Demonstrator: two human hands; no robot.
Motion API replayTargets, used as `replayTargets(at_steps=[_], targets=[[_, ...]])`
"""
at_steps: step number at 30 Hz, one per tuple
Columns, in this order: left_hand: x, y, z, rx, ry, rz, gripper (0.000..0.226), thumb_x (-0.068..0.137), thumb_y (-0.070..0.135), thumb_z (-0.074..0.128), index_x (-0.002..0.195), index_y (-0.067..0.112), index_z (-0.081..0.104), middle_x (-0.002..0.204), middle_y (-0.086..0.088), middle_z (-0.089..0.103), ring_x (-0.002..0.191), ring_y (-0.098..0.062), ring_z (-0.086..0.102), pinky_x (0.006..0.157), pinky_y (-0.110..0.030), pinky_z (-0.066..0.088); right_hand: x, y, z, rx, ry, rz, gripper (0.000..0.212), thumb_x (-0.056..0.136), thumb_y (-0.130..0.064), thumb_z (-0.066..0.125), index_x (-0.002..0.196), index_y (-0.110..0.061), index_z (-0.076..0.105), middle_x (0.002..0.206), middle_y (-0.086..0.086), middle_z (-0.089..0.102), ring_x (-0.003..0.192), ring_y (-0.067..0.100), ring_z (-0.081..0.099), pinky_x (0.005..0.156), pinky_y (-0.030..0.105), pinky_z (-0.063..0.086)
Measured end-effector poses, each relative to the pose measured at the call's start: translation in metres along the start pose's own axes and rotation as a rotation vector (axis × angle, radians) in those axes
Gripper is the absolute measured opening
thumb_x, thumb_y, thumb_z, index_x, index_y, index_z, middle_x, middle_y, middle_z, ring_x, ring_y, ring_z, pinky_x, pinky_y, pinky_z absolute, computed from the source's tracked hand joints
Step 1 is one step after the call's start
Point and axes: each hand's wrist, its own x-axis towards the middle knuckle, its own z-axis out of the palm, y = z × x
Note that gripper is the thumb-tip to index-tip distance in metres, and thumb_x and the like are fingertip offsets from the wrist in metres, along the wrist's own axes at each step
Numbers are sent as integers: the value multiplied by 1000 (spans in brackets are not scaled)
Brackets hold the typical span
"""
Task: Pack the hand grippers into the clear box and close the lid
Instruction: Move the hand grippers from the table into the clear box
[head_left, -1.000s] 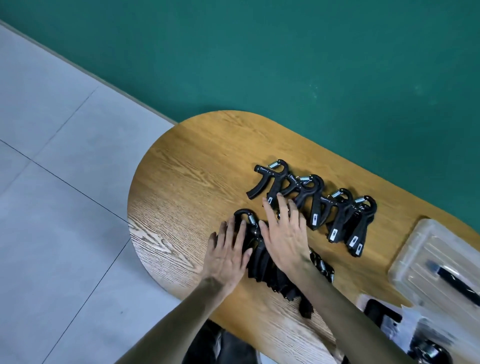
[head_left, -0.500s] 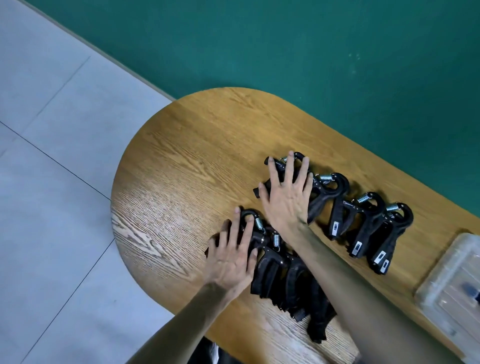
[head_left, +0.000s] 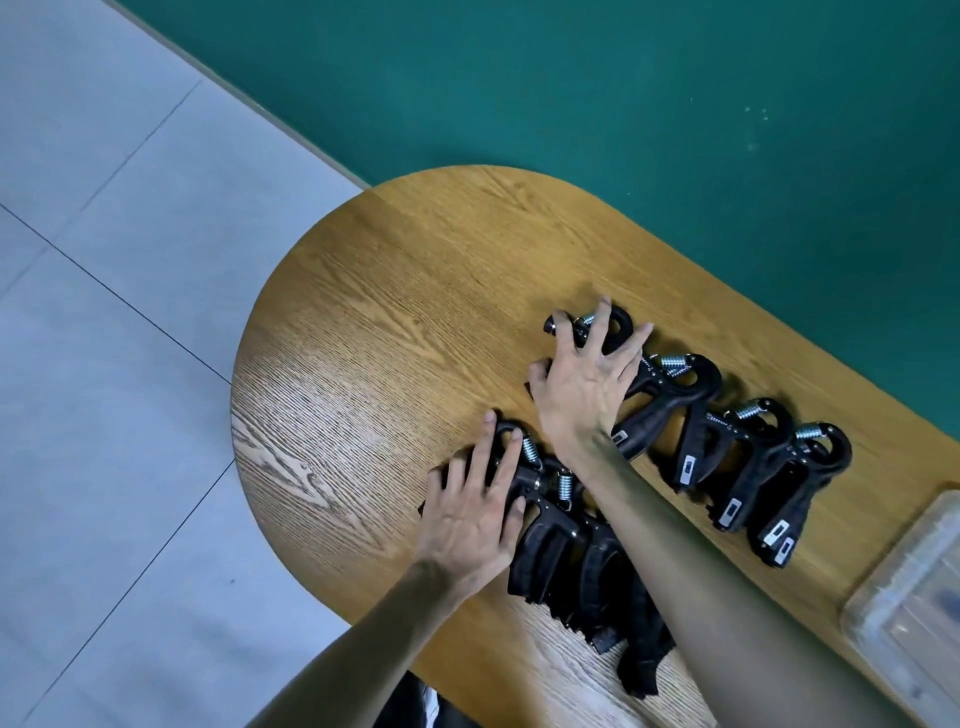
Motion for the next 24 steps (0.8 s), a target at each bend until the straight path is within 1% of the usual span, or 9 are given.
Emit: replayTargets(at_steps=[2, 5, 7, 10, 13, 17, 22, 24], targets=[[1, -1, 1, -1, 10, 5, 77, 102, 49, 28, 161, 19, -10, 166, -13, -25, 102, -26, 48, 91, -45, 43, -4, 0, 2, -17, -12, -33, 62, 88, -25, 62, 147, -26, 40, 169, 14, 3, 146, 62, -4, 114, 71, 25], [1, -1, 0, -4, 3, 9, 77, 102, 49, 29, 161, 20, -10, 167, -12, -25, 102, -26, 47, 92, -44, 44, -11, 3, 2, -73, -27, -95, 66, 86, -22, 63, 148, -27, 41, 170, 11, 3, 147, 58, 6, 106, 62, 41], [1, -2, 0, -11, 1, 13, 76, 103, 49, 28, 161, 20, -11, 166, -12, -25, 102, -25, 47, 92, -43, 44, -13, 5, 0, -88, -37, -126, 66, 88, -20, 62, 150, -27, 40, 170, 9, 2, 147, 57, 10, 101, 59, 45], [2, -1, -1, -15, -15, 14, 73, 104, 46, 22, 159, 20, -17, 165, -13, -29, 102, -24, 45, 94, -43, 43, -13, 6, -2, -79, -42, -127, 68, 89, -14, 63, 151, -27, 40, 170, 9, 2, 146, 57, 12, 99, 59, 46], [1, 1, -1, -19, -21, -5, 74, 101, 43, 19, 158, 19, -22, 164, -16, -30, 108, -26, 46, 99, -46, 42, -13, 4, -3, -60, -47, -124, 70, 89, -8, 61, 152, -28, 39, 170, 9, 2, 147, 56, 13, 102, 61, 45], [0, 3, -1, -39, -46, -17, 78, 98, 41, 22, 155, 20, -27, 161, -16, -36, 115, -28, 44, 104, -48, 40, -16, 6, -5, -48, -60, -160, 68, 91, -8, 59, 153, -28, 40, 170, 10, 3, 147, 53, 16, 103, 62, 43], [-1, 2, -1, -31, -28, -28, 84, 99, 35, 37, 157, 19, -22, 162, -17, -33, 118, -31, 44, 104, -49, 41, -25, 7, -8, -41, -27, -201, 67, 86, -7, 64, 148, -26, 49, 169, 11, 12, 143, 53, 26, 97, 66, 48], [0, 1, -2, -16, -61, -34, 84, 101, 35, 37, 156, 19, -24, 161, -16, -36, 119, -29, 43, 105, -47, 39, -30, 9, -11, -36, -18, -216, 67, 86, -5, 65, 148, -25, 49, 169, 12, 13, 143, 53, 25, 98, 67, 47]])
